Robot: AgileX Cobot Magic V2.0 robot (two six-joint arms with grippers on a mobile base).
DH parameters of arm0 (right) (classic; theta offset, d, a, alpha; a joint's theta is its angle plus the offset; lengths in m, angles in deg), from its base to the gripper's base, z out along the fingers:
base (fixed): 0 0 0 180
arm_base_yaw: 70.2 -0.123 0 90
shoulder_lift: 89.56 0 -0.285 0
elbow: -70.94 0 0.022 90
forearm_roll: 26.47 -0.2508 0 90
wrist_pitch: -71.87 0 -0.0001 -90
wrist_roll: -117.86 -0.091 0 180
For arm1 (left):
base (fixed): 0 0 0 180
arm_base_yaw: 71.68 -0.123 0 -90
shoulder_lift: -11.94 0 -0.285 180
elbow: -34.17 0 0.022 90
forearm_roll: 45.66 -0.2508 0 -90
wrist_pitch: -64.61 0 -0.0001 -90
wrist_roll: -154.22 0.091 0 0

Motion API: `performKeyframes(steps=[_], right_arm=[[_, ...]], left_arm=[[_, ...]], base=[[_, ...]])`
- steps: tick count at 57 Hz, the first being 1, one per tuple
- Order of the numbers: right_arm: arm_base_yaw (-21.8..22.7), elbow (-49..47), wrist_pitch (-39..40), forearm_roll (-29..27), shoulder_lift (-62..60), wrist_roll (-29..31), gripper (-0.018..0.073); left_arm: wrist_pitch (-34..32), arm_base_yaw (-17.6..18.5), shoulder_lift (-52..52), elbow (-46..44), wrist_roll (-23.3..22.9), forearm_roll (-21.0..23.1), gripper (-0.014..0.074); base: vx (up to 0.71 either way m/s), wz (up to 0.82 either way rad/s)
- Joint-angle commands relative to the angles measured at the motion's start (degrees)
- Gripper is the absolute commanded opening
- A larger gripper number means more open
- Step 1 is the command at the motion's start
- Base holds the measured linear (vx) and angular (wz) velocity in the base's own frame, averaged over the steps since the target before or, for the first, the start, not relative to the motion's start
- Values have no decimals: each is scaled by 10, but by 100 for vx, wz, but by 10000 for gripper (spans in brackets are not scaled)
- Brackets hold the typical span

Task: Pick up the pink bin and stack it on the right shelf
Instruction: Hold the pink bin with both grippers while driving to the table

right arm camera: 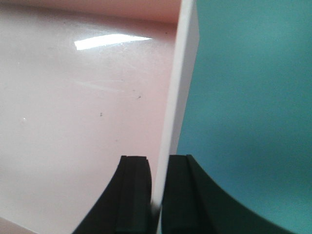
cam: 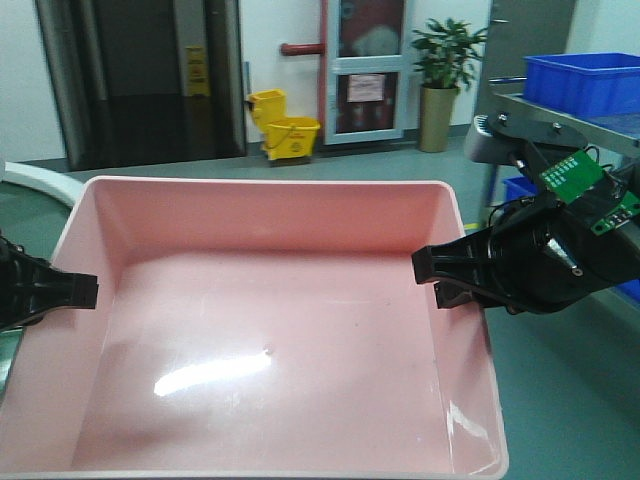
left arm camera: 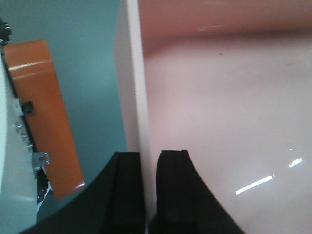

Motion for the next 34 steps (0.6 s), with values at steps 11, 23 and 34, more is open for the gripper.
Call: performKeyframes(steps=[11,23,34], right_arm=[[10,-17,35,39,-21,13,-8],[10,-17,35,39,-21,13,-8],[10,-17,35,39,-21,13,-8]], left_arm=[[-44,-3,20,-18,6,-8,-1],[-44,-3,20,-18,6,-8,-1],[-44,-3,20,-18,6,-8,-1]], base=[[8,-41],[15,-48],[20,-47]])
